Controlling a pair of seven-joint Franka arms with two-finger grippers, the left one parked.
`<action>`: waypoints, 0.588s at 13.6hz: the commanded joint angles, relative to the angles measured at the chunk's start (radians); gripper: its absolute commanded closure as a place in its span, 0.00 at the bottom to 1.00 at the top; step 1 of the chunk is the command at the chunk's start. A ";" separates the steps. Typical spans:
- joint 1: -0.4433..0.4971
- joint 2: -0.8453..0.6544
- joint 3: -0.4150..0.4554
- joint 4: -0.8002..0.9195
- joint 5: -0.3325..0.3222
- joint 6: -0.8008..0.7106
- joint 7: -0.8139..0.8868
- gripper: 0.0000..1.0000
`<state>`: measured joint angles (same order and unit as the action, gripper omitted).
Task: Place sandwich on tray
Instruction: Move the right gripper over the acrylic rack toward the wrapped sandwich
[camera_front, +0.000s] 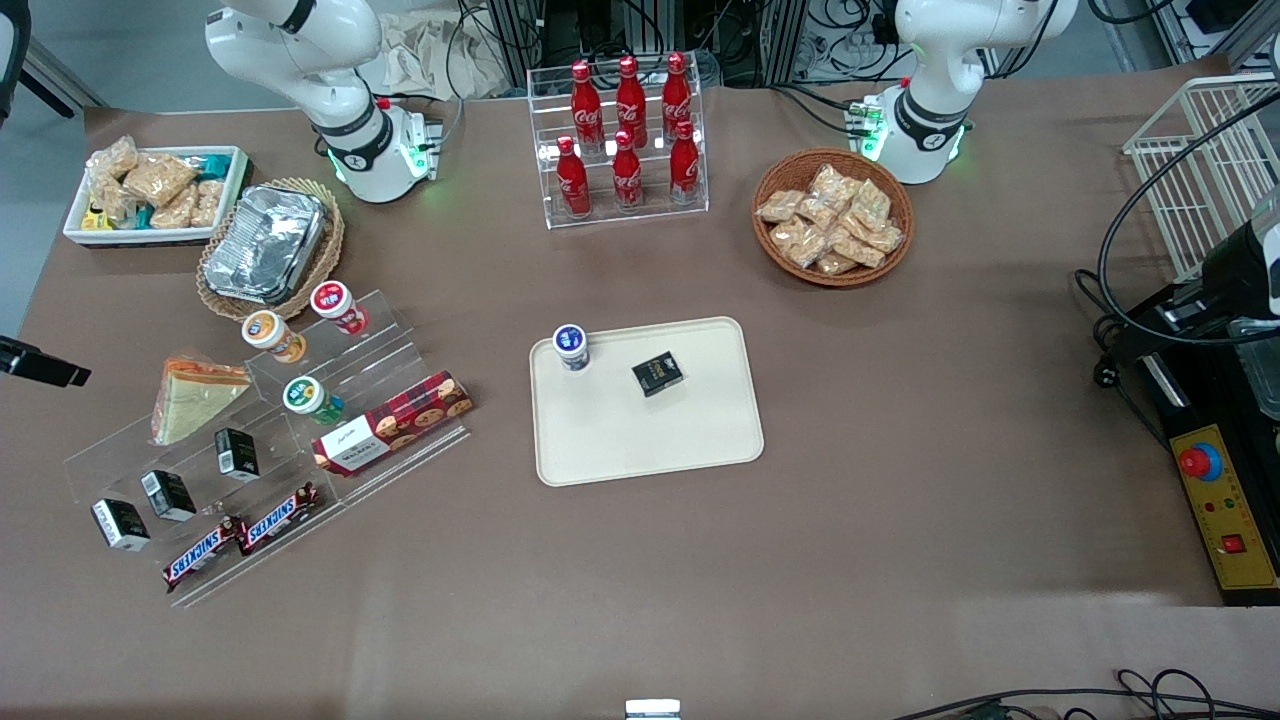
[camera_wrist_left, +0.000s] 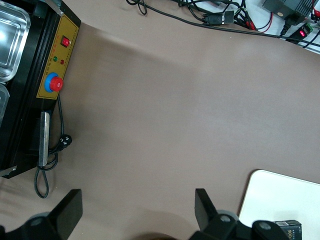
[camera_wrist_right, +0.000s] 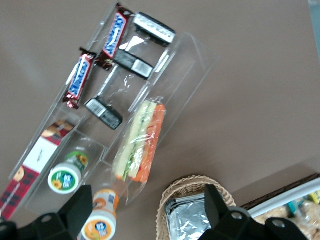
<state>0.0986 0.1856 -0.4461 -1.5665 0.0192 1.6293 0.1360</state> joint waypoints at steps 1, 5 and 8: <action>-0.100 0.049 0.001 0.003 0.108 0.033 0.048 0.01; -0.116 0.092 0.006 -0.038 0.146 0.134 0.204 0.01; -0.068 0.098 0.012 -0.078 0.160 0.176 0.325 0.01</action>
<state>-0.0054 0.2896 -0.4323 -1.6132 0.1575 1.7734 0.3822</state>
